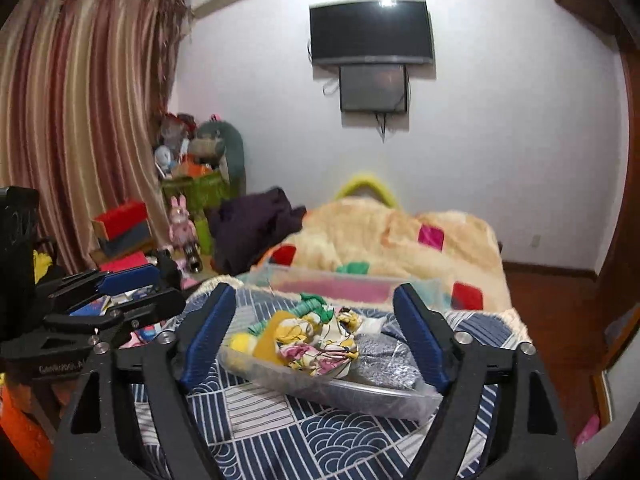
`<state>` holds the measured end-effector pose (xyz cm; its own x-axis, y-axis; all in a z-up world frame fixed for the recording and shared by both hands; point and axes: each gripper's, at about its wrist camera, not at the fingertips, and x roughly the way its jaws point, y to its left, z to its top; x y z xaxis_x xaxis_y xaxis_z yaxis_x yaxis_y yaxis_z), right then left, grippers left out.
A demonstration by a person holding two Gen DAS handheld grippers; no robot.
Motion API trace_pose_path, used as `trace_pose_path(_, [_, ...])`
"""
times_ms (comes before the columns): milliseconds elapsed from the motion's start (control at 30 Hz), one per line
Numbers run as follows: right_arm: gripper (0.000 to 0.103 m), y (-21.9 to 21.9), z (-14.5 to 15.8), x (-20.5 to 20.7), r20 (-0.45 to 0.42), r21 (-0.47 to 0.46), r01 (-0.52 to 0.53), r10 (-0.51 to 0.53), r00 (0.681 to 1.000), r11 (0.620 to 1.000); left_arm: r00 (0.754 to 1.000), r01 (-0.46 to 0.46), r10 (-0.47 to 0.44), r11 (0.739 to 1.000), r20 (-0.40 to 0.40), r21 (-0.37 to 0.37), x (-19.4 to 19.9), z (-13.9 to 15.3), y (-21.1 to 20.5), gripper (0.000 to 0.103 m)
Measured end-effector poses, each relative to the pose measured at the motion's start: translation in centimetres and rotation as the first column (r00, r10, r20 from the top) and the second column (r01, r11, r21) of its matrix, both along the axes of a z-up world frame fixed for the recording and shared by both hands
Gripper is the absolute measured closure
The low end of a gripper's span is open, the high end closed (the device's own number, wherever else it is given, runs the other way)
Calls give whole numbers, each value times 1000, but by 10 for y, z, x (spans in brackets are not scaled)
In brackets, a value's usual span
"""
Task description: Organize soft objects
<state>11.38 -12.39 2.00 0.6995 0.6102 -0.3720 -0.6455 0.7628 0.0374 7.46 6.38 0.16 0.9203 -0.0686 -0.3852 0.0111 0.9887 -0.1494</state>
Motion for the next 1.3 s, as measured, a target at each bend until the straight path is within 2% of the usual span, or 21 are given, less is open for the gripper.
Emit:
trace_pose_path(67, [19, -6, 2, -9, 22, 10, 0, -1, 1000, 1000, 1000, 6, -6, 1000, 23, -2, -11, 6, -5, 37])
trace_pose_path(133, [12, -12, 3, -17, 43, 22, 14, -15, 999, 1000, 999, 9, -9, 1000, 44, -4, -18, 10, -9, 24])
trace_pose_path(200, [0, -16, 5, -21, 55, 35, 28, -30, 998, 999, 998, 7, -7, 1000, 66, 10, -29, 14, -15, 22])
trace_pose_path(433, [0, -34, 3, -35, 64, 64, 49, -53, 997, 997, 992, -16, 12, 999, 125, 35, -57, 16, -28, 4])
trace_pose_path(833, [0, -40, -6, -55, 69, 65, 69, -74, 995, 996, 993, -8, 5, 1000, 121, 28, -68, 6, -35, 3])
trace_pose_path(1300, [0, -42, -7, -57, 61, 66, 72, -76, 995, 995, 992, -9, 4, 999, 124, 35, -70, 4, -39, 3])
